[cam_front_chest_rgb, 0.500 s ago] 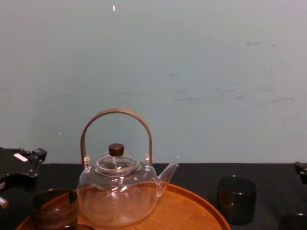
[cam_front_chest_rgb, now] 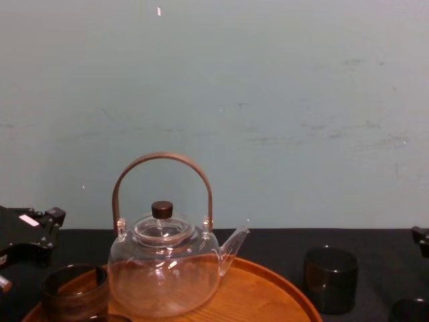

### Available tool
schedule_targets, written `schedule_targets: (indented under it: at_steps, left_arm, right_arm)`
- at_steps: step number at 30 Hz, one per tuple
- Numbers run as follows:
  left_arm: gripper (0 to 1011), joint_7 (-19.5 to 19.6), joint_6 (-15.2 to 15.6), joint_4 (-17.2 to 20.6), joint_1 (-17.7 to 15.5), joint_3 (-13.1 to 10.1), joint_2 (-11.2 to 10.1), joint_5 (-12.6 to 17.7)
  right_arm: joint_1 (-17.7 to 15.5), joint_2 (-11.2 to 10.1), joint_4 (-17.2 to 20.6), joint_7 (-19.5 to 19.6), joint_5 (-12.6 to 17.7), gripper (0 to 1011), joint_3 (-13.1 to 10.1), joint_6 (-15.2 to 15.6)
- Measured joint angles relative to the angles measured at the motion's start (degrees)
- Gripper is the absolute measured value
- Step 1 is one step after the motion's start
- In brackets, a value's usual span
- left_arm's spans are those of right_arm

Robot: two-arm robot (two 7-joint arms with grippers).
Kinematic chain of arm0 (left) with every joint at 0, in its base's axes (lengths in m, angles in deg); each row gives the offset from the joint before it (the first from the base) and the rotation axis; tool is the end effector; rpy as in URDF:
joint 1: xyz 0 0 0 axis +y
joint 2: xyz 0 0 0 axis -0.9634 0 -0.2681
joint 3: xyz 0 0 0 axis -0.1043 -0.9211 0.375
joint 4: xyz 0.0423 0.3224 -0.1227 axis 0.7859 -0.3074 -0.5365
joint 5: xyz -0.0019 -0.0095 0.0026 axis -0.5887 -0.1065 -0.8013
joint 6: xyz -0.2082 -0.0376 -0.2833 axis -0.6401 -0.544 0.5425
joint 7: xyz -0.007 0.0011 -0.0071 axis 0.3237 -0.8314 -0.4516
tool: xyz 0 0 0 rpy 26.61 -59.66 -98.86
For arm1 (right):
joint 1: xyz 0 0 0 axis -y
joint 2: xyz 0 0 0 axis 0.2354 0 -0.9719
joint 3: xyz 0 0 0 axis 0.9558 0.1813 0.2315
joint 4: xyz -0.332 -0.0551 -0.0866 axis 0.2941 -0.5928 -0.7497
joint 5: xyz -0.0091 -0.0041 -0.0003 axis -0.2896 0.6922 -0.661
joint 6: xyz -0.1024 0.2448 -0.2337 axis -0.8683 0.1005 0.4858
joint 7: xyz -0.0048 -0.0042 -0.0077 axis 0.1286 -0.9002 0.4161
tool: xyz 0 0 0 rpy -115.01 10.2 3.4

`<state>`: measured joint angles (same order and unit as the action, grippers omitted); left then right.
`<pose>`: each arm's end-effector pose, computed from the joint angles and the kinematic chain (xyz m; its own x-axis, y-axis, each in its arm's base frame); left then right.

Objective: Pick up the glass from the table and place it on the tray.

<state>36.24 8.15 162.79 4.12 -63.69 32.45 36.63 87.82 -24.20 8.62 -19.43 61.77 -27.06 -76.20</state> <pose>0.4098 0.1035 -0.3571 0.2923 0.8803 0.3737 -0.9552 0.2873 0.0703 0.4098 -0.1033 -0.3570 0.2922 -0.8803 0.3737 0.9553 0.2873 -0.0702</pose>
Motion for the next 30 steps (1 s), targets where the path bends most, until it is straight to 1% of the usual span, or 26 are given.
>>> schedule_targets:
  at_steps: [30]
  left_arm:
    - [0,0.0,0.0,0.0,0.0,0.0,0.0,0.0]
  right_arm:
    - [0.0,0.0,0.0,0.0,0.0,1002,0.0,0.0]
